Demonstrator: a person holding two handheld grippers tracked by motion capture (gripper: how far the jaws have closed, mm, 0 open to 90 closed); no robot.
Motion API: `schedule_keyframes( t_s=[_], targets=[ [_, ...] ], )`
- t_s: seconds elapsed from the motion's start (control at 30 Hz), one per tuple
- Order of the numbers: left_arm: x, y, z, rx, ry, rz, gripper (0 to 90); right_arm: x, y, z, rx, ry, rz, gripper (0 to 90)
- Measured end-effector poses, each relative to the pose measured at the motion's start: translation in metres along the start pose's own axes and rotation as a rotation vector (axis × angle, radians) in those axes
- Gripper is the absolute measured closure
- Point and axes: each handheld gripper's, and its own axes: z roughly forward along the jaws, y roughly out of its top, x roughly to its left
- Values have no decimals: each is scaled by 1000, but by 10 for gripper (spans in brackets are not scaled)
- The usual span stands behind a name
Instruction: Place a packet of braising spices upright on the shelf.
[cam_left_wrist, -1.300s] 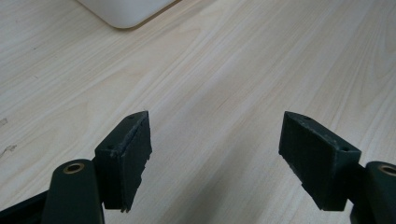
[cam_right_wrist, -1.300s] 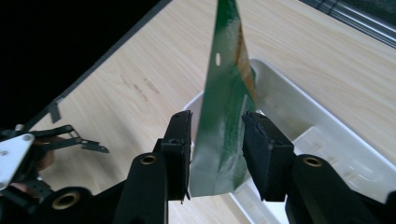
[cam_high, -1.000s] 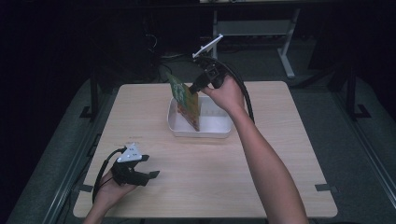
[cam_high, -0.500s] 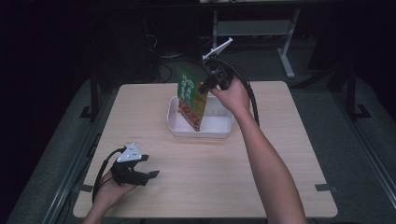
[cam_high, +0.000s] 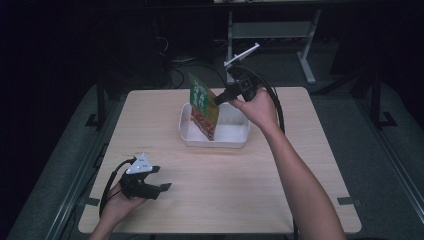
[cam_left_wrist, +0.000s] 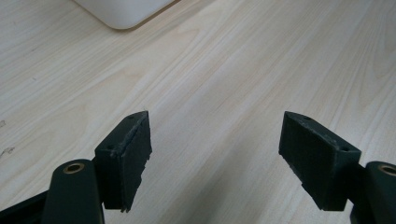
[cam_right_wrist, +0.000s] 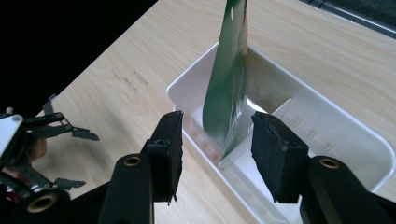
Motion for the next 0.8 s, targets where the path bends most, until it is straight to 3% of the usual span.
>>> schedule_keyframes(
  t_s=[0.4,0.8],
  targets=[
    [-2,1,1,7,1,5,249,-8,-32,-17,-20,23,4,493],
    [-3,1,3,15,5,7,246,-23,-69,-27,-40,45,39,471]
  ],
)
